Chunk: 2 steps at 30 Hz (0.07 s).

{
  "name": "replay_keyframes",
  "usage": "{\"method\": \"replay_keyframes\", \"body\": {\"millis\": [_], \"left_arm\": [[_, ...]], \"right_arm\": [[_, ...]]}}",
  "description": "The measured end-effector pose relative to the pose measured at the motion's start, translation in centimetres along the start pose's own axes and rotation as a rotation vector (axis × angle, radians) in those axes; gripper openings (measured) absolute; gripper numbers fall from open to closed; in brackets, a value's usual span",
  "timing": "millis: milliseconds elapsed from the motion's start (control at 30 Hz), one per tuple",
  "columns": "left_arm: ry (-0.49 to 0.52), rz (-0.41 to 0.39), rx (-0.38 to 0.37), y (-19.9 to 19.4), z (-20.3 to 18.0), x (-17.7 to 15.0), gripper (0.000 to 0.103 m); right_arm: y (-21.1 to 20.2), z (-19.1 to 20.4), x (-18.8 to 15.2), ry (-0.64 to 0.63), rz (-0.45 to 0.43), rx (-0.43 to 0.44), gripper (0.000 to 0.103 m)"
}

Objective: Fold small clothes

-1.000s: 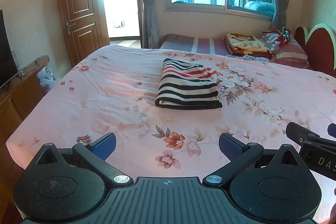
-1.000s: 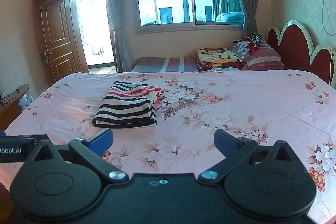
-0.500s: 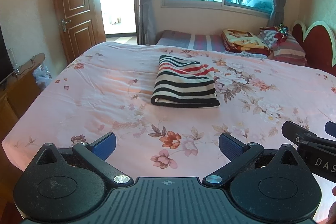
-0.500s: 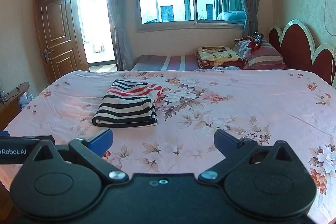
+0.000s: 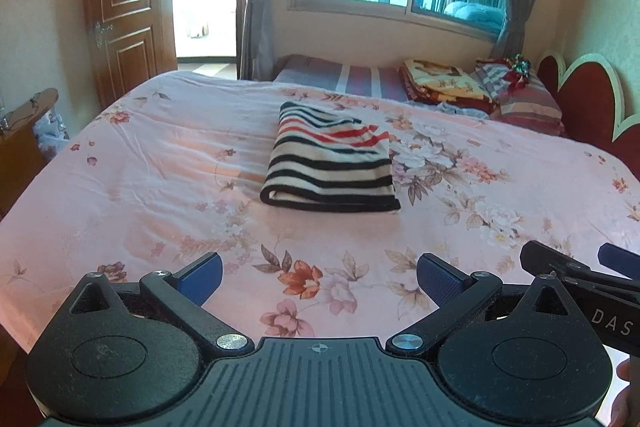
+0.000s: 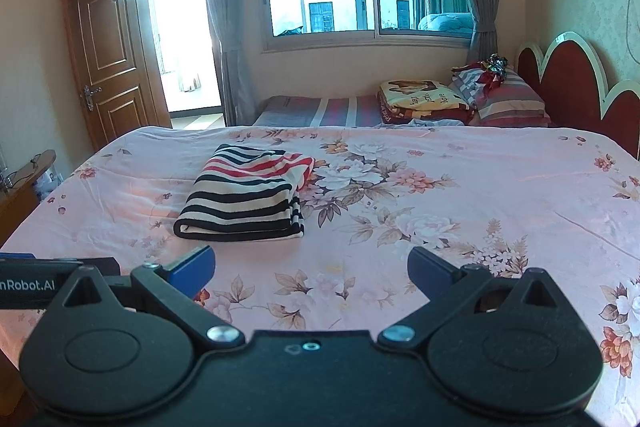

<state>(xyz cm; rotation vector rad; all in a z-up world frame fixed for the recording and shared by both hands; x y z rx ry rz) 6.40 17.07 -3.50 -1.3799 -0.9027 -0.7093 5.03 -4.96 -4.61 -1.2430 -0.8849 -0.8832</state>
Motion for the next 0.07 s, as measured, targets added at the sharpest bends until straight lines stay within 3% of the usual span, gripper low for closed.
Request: {"method": "replay_keyframes", "body": {"millis": [67], "left_arm": [[-0.014, -0.021, -0.017, 1.17, 0.52, 0.3, 0.103]], "right_arm": [[0.72, -0.16, -0.06, 0.008, 0.003, -0.012, 0.102]]}}
Point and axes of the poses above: each gripper's, at about its wrist camera, not at the fingertips, and y roughly the way its jaws point, z to its left, x to its top, the point moved 6 cm from there along y, roughly the way its jaws point, and after that the axes turned 8 degrees about -z, right-handed, at the moved point
